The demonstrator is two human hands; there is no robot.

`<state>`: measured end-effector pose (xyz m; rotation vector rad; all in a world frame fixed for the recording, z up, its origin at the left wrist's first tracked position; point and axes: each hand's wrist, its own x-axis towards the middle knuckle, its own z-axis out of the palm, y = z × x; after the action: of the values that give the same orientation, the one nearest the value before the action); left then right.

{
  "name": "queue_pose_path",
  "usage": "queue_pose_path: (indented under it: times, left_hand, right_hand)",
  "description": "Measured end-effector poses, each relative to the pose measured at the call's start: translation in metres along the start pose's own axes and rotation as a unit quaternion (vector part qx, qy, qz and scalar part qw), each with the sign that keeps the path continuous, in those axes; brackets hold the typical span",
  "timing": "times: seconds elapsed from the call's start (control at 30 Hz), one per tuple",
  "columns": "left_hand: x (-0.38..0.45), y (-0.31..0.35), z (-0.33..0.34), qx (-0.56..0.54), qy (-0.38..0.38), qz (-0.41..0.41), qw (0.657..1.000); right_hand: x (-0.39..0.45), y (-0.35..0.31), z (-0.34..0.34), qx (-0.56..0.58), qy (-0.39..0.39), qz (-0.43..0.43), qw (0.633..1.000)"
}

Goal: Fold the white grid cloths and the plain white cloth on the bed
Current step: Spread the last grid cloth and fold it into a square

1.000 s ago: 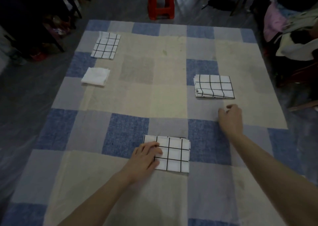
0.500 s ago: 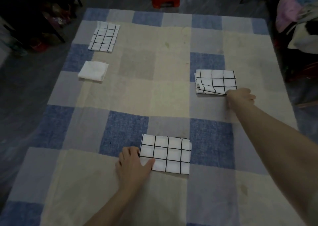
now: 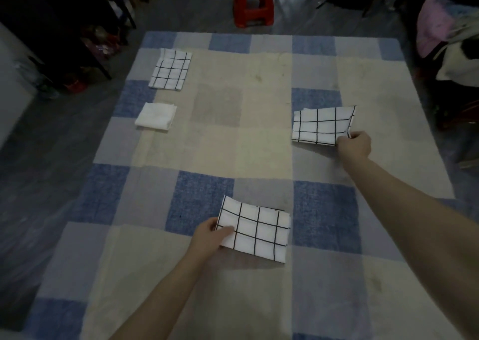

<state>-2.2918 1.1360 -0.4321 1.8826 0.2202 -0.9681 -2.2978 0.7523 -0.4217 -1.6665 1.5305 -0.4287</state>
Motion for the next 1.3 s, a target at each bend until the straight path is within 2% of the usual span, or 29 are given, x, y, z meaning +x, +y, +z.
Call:
queue_pose_path:
  times: [0.07, 0.2, 0.3, 0.43, 0.67, 0.73, 0.87, 1.0, 1.1, 1.3]
  left_hand:
    - [0.001, 0.001, -0.015, -0.030, 0.001, -0.010, 1.000]
    - [-0.003, -0.002, -0.060, -0.012, 0.039, 0.026, 0.999]
    - [-0.005, -0.013, -0.100, 0.018, 0.082, 0.056, 0.995]
    - [-0.004, -0.041, -0.155, 0.028, 0.153, 0.064, 0.986]
    - [-0.017, -0.077, -0.230, 0.049, 0.195, 0.068, 0.977]
    - [-0.018, -0.085, -0.246, 0.051, 0.191, 0.069, 0.978]
    - [-0.020, -0.096, -0.273, 0.087, 0.190, 0.096, 0.973]
    - [-0.018, -0.104, -0.286, 0.126, 0.167, 0.131, 0.969]
    - [-0.012, -0.110, -0.290, 0.151, 0.137, 0.145, 0.968]
    - [-0.003, -0.114, -0.293, 0.148, 0.103, 0.157, 0.971]
  right_hand:
    - [-0.023, -0.017, 0.009, 0.030, -0.016, -0.073, 0.997]
    - [-0.077, -0.060, 0.033, 0.064, -0.100, -0.224, 0.967]
    - [-0.123, -0.092, 0.053, 0.058, -0.178, -0.336, 0.923]
    - [-0.178, -0.121, 0.082, 0.007, -0.262, -0.437, 0.860]
    - [-0.262, -0.151, 0.154, -0.135, -0.375, -0.469, 0.788]
    - [-0.283, -0.157, 0.178, -0.182, -0.397, -0.485, 0.758]
    - [-0.322, -0.165, 0.228, -0.249, -0.412, -0.524, 0.703]
    - [-0.342, -0.164, 0.281, -0.314, -0.392, -0.556, 0.662]
    - [-0.352, -0.160, 0.310, -0.361, -0.367, -0.552, 0.656]
    - [-0.354, -0.145, 0.339, -0.372, -0.341, -0.502, 0.702]
